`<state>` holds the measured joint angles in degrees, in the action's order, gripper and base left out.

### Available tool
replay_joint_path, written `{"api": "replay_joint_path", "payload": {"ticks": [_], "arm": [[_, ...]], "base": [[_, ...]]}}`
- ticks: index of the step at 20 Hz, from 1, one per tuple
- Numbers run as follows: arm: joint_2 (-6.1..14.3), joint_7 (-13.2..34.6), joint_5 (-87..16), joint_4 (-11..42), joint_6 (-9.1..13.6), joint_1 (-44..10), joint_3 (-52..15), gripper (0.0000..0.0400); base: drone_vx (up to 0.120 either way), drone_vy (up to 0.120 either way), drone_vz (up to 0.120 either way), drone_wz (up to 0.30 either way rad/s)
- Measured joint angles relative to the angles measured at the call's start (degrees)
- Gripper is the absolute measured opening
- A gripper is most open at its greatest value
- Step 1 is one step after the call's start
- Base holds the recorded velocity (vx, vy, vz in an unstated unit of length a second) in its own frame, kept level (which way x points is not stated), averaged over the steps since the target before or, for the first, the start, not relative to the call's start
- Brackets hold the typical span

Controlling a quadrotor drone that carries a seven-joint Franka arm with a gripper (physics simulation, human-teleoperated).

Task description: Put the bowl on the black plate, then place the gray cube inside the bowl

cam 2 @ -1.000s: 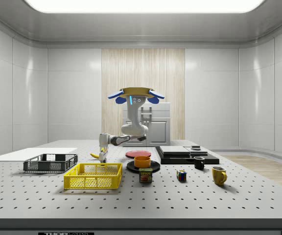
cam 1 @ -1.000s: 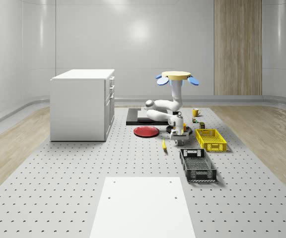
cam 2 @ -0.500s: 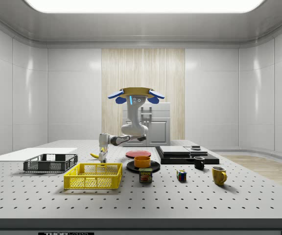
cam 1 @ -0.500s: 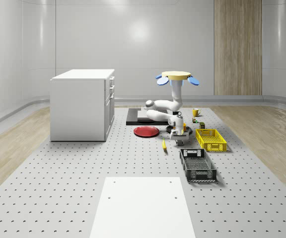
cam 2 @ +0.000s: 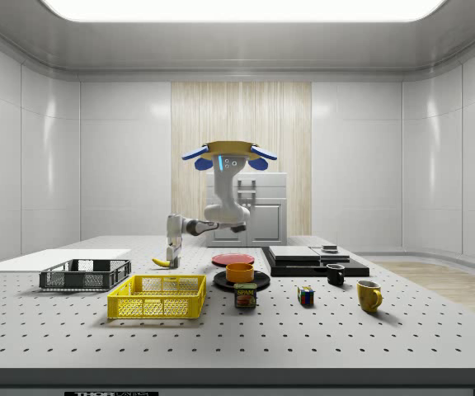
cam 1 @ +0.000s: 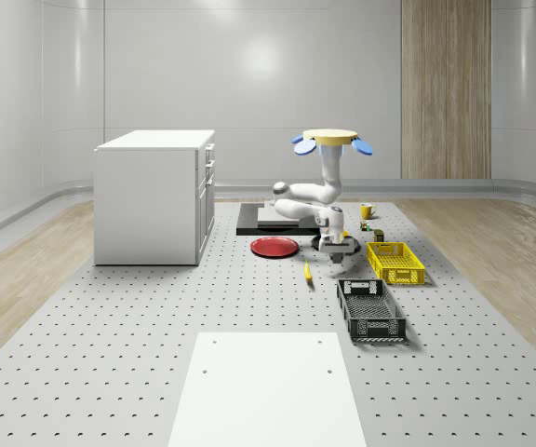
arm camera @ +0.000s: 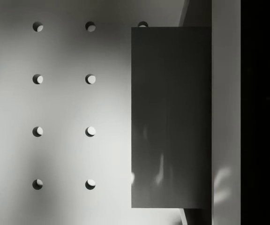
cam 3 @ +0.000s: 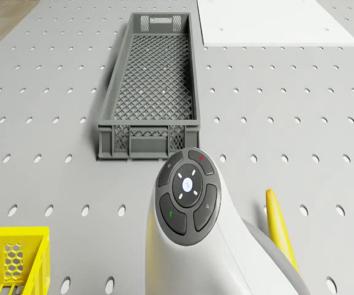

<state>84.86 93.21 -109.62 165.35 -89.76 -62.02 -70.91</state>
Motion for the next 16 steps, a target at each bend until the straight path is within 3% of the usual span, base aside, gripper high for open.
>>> {"api": "replay_joint_path", "payload": {"ticks": [7,11,16], "arm": [[0.2,0.1,1.2,0.3,0.2,0.0,-1.2,0.025],[0.3,0.2,1.4,0.3,0.1,0.0,-1.4,0.025],[0.5,0.2,1.6,0.3,-0.1,-0.1,-1.5,0.025]], "base": [[0.0,0.0,0.12,0.0],[0.0,0.0,-0.09,0.0],[0.0,0.0,0.048,0.0]]}}
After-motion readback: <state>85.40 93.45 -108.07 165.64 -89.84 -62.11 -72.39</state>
